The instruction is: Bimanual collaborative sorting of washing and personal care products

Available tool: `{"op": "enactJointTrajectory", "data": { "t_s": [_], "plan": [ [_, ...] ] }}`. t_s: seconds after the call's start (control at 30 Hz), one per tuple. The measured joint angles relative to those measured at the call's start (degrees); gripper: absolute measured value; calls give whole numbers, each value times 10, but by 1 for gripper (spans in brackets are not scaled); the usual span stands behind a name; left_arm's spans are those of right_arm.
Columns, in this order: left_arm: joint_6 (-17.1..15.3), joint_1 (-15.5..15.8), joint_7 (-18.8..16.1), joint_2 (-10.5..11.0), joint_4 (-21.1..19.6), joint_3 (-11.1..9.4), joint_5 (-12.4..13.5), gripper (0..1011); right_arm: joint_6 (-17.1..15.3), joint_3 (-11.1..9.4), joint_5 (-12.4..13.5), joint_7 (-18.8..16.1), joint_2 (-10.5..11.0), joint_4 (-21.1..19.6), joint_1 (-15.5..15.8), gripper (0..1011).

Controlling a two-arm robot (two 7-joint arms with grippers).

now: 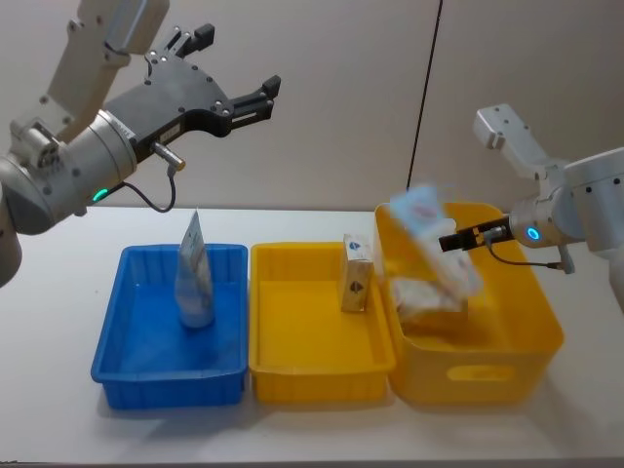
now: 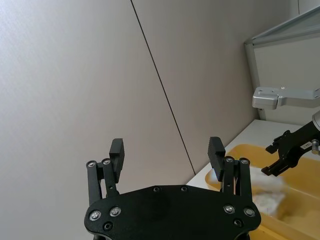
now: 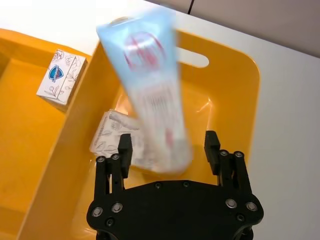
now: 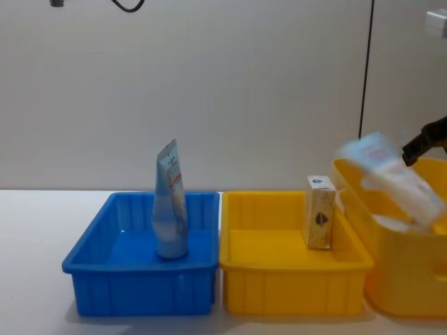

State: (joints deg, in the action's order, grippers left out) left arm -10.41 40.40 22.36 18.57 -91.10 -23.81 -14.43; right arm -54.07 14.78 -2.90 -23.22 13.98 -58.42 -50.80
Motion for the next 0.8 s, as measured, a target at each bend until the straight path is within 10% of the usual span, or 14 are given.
{"op": "enactJointTrajectory", "data": {
  "t_s": [0.2,0.8],
  "plan": [
    [0,0,0,0,0,0,0,1002,0,0,0,0,0,1,0,996],
    [0,0,0,0,0,0,0,1001,0,0,0,0,0,2,-1,1003]
  ]
}}
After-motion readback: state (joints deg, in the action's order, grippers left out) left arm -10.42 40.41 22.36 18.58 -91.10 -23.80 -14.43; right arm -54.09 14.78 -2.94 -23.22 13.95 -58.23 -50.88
